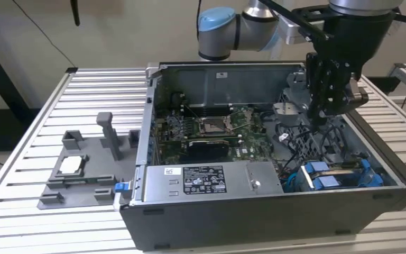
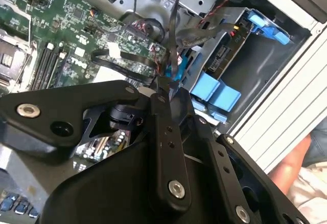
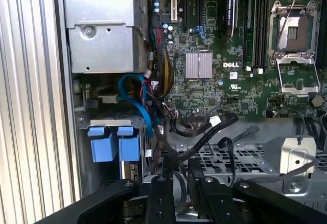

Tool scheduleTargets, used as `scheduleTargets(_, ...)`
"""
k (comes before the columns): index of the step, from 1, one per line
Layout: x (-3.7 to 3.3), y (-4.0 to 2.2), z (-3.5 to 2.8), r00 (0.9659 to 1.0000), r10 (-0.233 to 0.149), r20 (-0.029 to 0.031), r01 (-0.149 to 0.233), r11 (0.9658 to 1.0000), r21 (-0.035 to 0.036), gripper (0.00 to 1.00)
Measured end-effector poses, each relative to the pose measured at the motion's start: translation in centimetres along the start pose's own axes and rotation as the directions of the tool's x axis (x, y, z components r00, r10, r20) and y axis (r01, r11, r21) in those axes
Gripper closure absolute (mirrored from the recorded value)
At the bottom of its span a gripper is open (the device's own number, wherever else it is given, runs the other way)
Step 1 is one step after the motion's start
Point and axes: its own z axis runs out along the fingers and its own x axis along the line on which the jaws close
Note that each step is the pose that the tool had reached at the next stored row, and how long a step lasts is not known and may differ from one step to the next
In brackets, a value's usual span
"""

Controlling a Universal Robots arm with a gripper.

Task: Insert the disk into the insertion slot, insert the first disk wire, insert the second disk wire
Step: 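Insert the second disk wire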

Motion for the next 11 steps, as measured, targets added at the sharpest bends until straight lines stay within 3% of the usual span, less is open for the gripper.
scheduleTargets(5, -0.01, 0.56, 0.13, 0.9993, -0.014, -0.0344, 0.014, 0.9999, 0.0036, 0.73)
scheduleTargets(11, -0.31, 1.02, 0.57, 0.9988, -0.027, -0.0416, 0.029, 0.9987, 0.0416, 0.73)
